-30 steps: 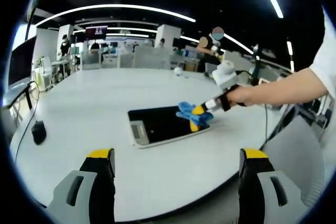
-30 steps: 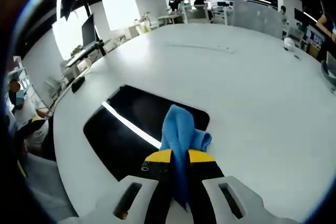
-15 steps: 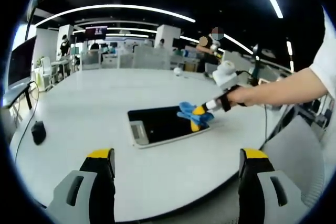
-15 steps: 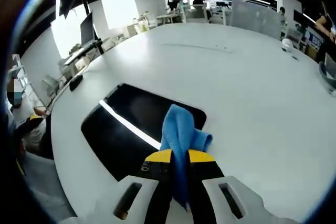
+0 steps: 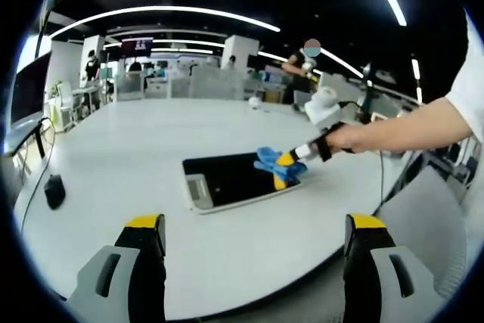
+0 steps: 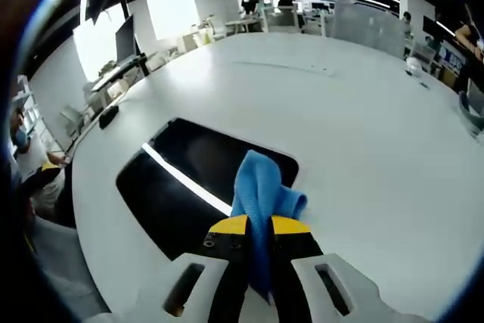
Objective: Wipe the mirror surface with the cleaning cloth until all visible marks leave the cleaned area.
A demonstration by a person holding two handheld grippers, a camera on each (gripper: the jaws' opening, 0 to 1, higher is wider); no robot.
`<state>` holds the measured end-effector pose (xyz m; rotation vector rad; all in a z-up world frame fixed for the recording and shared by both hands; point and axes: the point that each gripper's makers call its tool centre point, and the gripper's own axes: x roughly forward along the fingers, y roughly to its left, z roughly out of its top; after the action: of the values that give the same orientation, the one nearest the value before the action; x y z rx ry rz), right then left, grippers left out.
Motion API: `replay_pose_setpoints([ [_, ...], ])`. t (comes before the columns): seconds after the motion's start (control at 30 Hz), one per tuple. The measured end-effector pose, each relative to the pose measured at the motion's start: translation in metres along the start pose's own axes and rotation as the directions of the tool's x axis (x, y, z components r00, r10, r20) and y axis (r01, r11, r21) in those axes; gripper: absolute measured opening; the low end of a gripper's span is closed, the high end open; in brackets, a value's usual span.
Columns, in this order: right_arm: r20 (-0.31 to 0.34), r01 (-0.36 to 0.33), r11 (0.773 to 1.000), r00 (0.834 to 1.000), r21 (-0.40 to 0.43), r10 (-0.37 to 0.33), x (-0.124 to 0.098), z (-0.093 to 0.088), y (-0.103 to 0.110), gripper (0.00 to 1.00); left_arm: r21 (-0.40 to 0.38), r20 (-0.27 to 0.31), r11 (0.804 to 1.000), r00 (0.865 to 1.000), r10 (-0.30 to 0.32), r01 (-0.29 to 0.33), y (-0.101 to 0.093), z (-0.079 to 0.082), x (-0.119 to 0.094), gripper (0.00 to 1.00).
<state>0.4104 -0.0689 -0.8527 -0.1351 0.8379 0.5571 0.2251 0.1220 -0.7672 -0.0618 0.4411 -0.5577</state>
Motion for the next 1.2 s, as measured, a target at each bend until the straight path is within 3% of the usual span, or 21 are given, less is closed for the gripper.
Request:
replay_pose_setpoints([
  [1.2, 0.007, -0.006, 1.0, 1.0, 0.026, 0.006, -0.023, -0.027, 0.026, 0.04, 0.008, -0.002, 1.0, 1.0, -0.014, 0.014, -0.003, 0.0, 0.0, 0.99],
])
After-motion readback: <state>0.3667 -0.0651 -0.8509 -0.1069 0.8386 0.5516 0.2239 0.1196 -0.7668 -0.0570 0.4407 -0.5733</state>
